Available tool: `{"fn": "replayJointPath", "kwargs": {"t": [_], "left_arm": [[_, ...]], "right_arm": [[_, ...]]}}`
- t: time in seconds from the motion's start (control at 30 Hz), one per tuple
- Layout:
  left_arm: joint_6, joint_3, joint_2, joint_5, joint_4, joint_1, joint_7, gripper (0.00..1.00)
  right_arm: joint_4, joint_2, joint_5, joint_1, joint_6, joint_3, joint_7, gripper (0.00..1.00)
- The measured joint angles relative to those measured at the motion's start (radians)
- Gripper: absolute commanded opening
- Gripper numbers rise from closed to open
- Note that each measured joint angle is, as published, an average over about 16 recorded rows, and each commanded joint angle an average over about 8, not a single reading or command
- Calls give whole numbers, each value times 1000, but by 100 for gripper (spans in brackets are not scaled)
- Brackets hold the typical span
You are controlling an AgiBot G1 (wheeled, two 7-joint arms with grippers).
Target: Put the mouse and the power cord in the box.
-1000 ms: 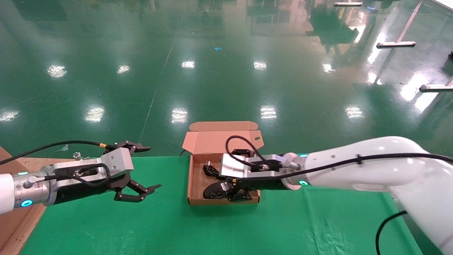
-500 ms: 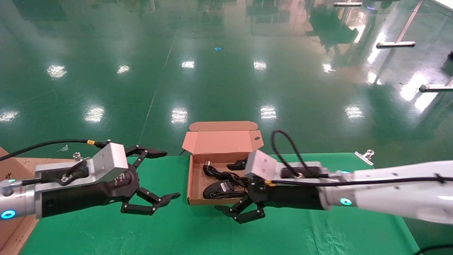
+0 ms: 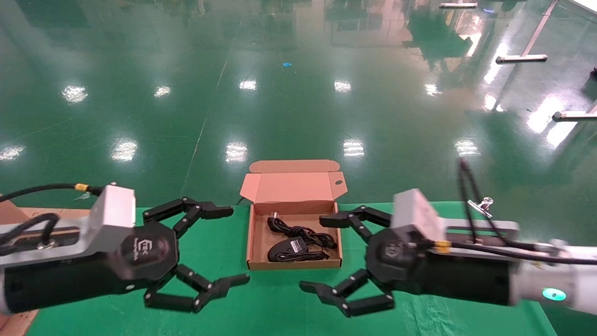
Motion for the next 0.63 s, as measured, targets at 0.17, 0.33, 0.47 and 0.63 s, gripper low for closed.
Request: {"fn": "replayJointPath", "kwargs": {"t": [0.17, 0.33, 0.47, 0.63], "left_arm": [[69, -63, -8, -42, -27, 33, -39, 100], [136, -125, -16, -83, -54, 64, -76, 100], [173, -159, -21, -105, -68, 82, -97, 100], [204, -187, -24, -124, -81, 97, -114, 100]], "right_arm": [[54, 63, 76, -52, -64, 75, 24, 100], [106, 125, 149, -102, -126, 147, 47, 100], [135, 159, 190, -130, -160, 188, 59, 100], [159, 188, 224, -153, -189, 221, 70, 100]]}}
